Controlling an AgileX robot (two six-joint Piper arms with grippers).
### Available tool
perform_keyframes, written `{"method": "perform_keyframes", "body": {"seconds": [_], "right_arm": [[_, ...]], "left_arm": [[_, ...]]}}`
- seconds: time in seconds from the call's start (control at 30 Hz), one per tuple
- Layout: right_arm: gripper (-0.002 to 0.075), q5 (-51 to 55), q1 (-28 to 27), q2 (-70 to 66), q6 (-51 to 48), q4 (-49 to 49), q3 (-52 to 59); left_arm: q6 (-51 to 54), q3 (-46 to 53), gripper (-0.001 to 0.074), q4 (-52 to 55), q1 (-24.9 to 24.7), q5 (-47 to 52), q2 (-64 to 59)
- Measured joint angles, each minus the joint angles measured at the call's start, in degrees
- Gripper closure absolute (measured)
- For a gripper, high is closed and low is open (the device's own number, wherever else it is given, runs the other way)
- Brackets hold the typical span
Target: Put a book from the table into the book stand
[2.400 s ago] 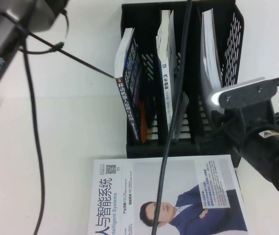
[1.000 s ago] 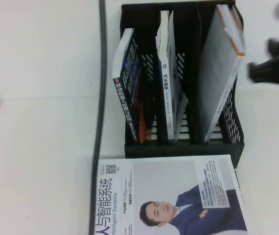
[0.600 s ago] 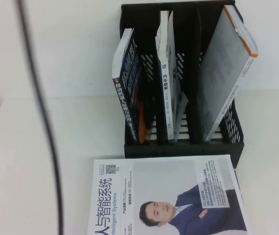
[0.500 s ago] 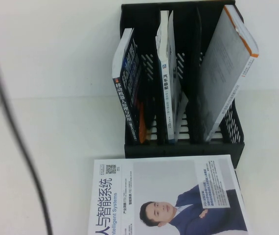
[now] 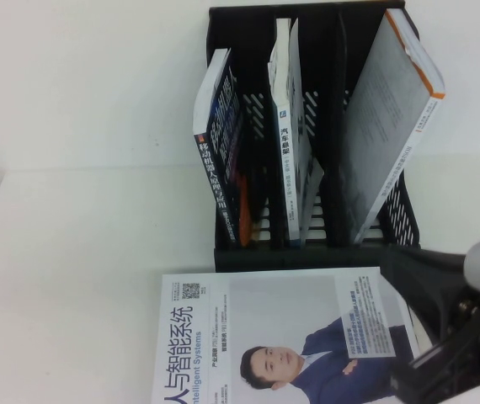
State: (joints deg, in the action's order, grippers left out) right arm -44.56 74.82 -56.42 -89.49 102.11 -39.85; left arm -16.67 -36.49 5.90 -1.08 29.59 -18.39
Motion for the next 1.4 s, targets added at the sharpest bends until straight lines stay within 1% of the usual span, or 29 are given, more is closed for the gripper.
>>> {"method": "perform_keyframes", "body": {"seconds": [0.07,0.13,0.37,0.47,0.67,0.83,1.0,1.07,1.23,1.33,1.4], "right_arm": [[0.0728,-0.3,0.6,0.0,0.2,0.0,0.4],[0.0728,-0.8,0.6,0.0,0.5,0.0,0.7],[0.0728,-1.7,0.8,0.0,0.2,0.0,0.7],[0.0729,-1.8,0.8,0.0,0.0,0.0,0.7],[0.0729,-1.7,0.8,0.0,-0.2,0.0,0.9],[0.0729,-1.5,0.8,0.0,0.0,0.0,0.9],[0.0729,-3.4,0.8,0.0,1.9,-0.2,0.9],[0.0729,-3.9,0.8,0.0,1.2,-3.5,0.9],[0.0729,-5.1,0.8,0.0,0.4,-24.3,0.9],[0.0729,-7.9,0.8,0.0,0.3,-31.8,0.9],[0.0729,-10.6,0.8,0.0,0.3,-34.1,0.9]], "left_arm": [[3.3,4.2,0.0736,-2.0,3.3,-0.1,4.2],[4.7,7.8,0.0736,-3.7,5.6,-0.9,7.9],[5.7,19.3,0.0737,-11.8,9.4,-2.6,18.1],[5.7,25.1,0.0737,-13.1,11.4,-2.8,19.1],[5.7,35.9,0.0737,-13.7,12.1,-3.7,19.2],[4.5,37.4,0.0737,-14.8,12.1,-11.8,19.2],[4.4,37.6,0.0737,-14.9,12.2,-13.2,19.3],[4.4,37.6,0.0737,-14.9,12.2,-13.2,19.3],[4.4,37.6,0.0737,-14.9,12.2,-13.2,19.3],[4.4,37.6,0.0737,-14.9,12.2,-13.2,19.3],[4.4,37.6,0.0737,-14.9,12.2,-13.2,19.3]]}}
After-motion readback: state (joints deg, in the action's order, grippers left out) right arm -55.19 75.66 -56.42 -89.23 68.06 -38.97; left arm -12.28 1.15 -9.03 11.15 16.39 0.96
